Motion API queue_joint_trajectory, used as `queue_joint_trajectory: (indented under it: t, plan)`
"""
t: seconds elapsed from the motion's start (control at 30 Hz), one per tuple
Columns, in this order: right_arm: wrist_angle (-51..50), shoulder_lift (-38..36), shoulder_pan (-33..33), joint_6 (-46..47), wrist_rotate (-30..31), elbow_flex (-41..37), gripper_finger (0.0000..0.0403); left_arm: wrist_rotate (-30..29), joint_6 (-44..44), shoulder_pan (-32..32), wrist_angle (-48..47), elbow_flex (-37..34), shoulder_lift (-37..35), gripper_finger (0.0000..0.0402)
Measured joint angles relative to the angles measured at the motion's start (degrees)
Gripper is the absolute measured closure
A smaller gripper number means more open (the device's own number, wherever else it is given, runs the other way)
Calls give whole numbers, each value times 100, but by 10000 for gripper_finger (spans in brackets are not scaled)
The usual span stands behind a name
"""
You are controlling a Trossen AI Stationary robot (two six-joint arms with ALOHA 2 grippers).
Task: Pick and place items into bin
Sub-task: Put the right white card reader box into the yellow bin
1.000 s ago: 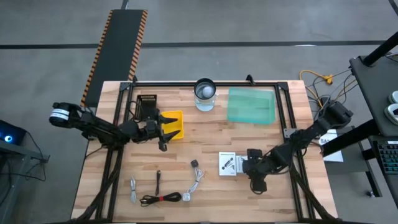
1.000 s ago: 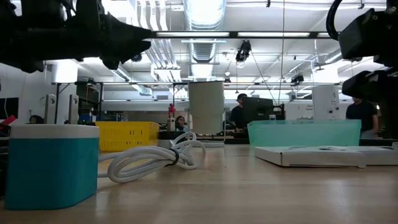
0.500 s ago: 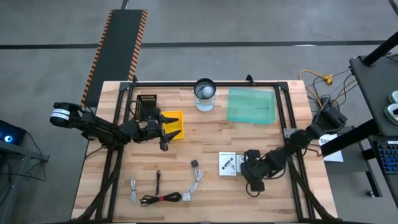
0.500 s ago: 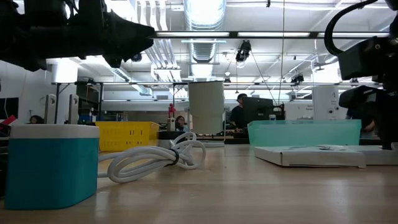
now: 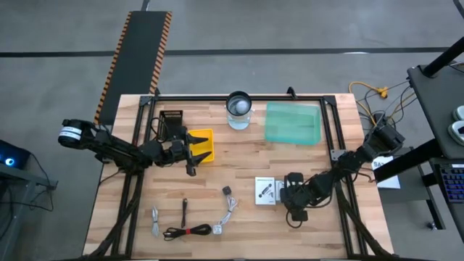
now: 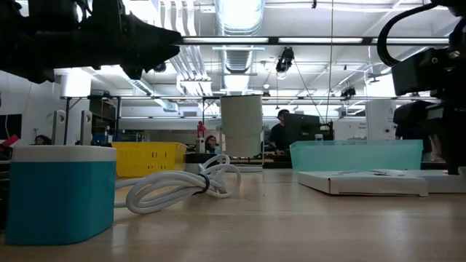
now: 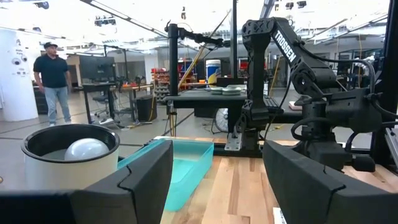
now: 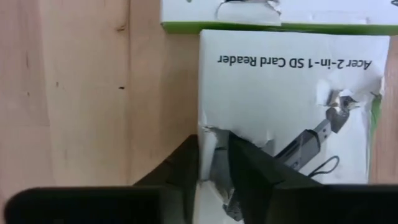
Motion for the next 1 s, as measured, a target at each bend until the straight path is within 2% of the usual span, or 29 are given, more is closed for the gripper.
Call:
queue_joint_trajectory:
  t: [0.17,0.43,0.57,0.77,1.0]
  plan:
    - [21,-14,2,2,-55,0,385,1,0,0,0,-1,0,168]
    - [-62,-428,9,22,-142,-42,390,0,-2,0,0,-4,0,168]
    - [-116,-799,9,22,121,-36,391,0,-2,0,0,-7,0,168]
    - [-77,-1308,9,-243,953,-33,391,1,-2,0,0,-7,0,168]
    - [361,-1694,7,-1841,2880,-23,391,0,381,-2,0,-7,0,168]
